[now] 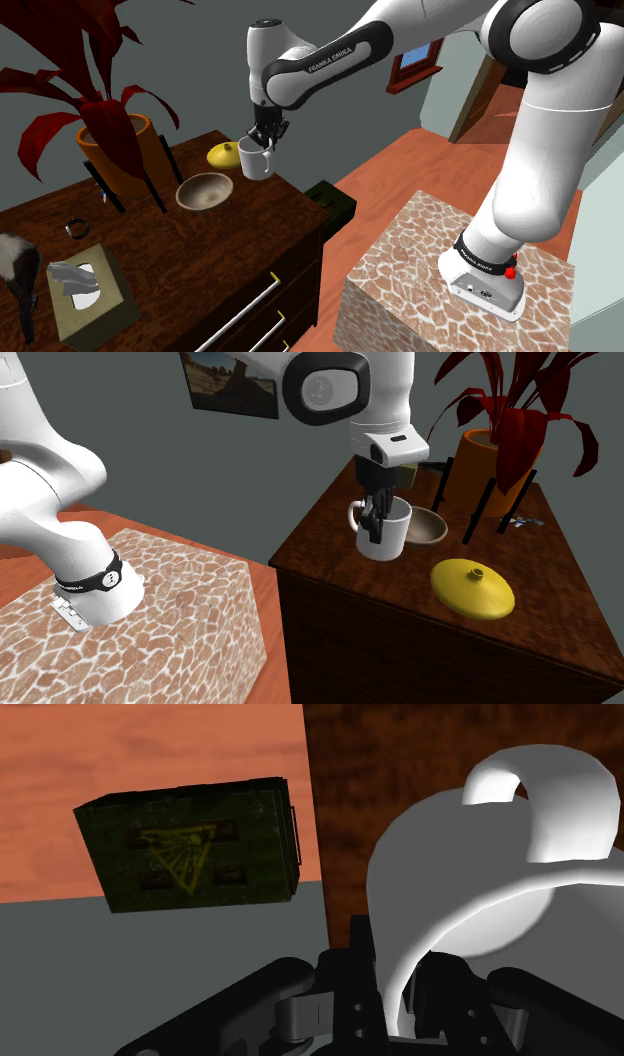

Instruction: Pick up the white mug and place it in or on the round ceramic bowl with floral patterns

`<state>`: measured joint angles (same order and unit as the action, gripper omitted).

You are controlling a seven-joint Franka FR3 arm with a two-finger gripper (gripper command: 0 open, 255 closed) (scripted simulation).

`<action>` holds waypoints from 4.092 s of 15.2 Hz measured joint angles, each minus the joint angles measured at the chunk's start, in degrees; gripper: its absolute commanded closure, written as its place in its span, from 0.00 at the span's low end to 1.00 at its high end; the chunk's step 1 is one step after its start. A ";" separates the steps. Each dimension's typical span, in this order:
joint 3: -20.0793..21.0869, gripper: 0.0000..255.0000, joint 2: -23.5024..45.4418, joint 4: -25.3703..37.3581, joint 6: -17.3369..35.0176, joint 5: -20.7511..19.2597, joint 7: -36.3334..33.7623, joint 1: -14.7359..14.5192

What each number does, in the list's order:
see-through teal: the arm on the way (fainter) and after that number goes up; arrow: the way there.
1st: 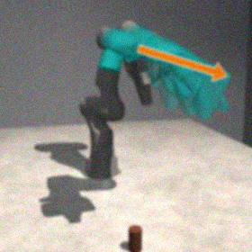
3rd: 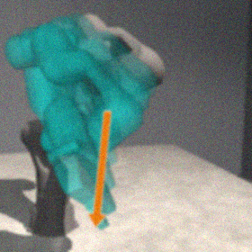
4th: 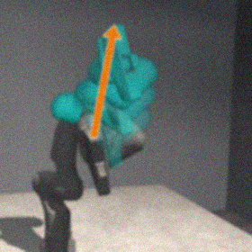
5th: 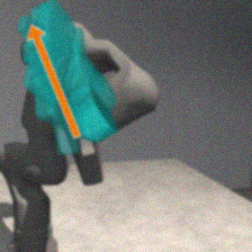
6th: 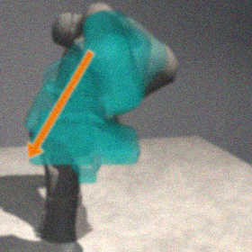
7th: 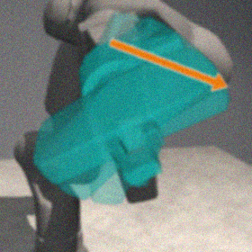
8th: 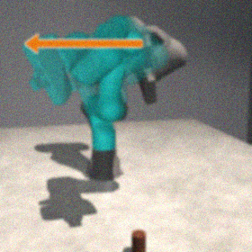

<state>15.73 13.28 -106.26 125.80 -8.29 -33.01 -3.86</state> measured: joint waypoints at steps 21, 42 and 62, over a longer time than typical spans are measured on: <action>1.81 1.00 19.08 38.70 -21.15 -5.85 -9.38 -11.74; 1.18 1.00 24.00 33.67 -11.63 -7.70 -12.33 -12.98; 1.69 0.00 21.70 37.09 -17.18 -6.94 -11.78 -13.30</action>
<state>17.42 34.98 -69.18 108.62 -15.23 -44.78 -17.16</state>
